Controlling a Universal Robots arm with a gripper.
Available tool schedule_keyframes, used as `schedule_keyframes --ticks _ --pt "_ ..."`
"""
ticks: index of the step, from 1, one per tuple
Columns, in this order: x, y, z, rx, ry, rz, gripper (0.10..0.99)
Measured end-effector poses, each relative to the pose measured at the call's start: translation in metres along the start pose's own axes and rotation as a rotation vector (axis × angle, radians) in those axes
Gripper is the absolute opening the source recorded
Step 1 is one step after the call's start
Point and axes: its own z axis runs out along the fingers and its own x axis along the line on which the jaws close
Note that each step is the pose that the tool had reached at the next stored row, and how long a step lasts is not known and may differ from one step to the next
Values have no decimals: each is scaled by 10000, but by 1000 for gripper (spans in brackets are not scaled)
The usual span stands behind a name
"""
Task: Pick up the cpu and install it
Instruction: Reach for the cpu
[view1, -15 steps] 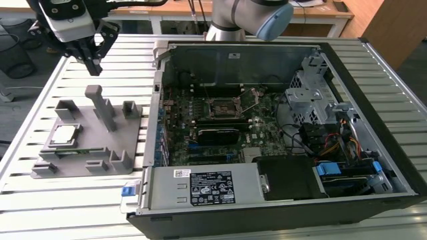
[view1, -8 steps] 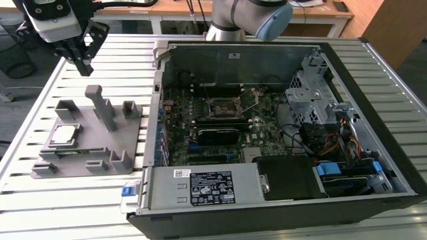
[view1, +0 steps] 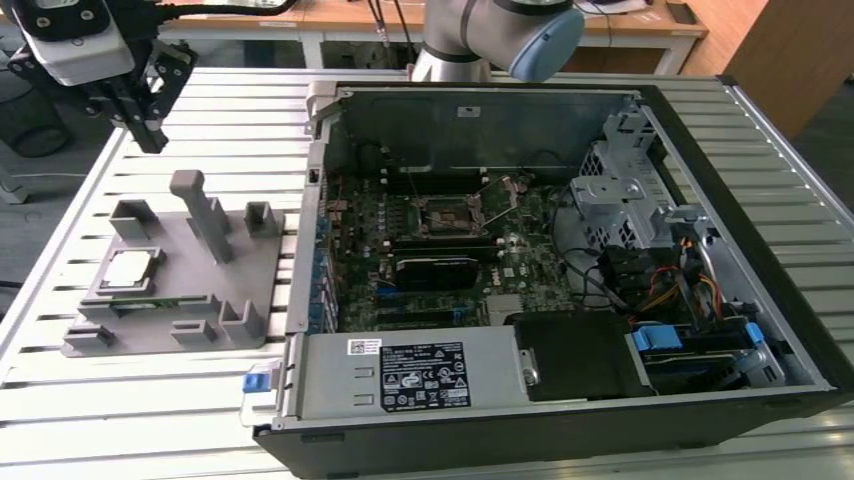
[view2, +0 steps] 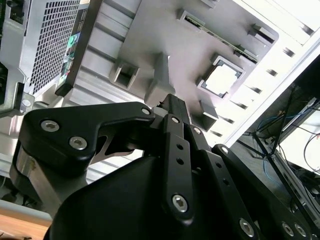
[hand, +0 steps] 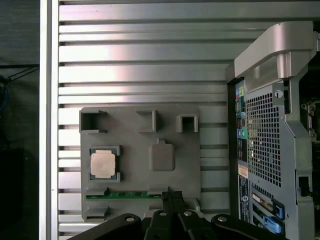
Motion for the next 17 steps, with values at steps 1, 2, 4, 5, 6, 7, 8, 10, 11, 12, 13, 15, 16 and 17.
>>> schedule_keyframes --ticks 1,2,4,5,6,7,8,10,11,12,13,15,16,17 --pt "19 -1 1 0 0 0 106" --pt "38 -1 2 0 1 0 106" --pt "75 -2 5 0 2 0 106" --pt "93 -3 6 0 3 -1 106" --pt "112 -3 7 0 4 0 106" --pt "132 -4 8 1 5 0 106" --pt "150 -5 9 0 5 0 106" --pt "187 -6 12 0 6 0 106" --pt "206 -7 13 0 6 0 106" --pt "224 -7 14 0 7 0 106" --pt "242 -8 16 0 8 0 106" --pt "279 -9 18 0 9 0 106" --pt "297 -9 19 0 10 0 106" --pt "313 -10 21 1 12 1 106"
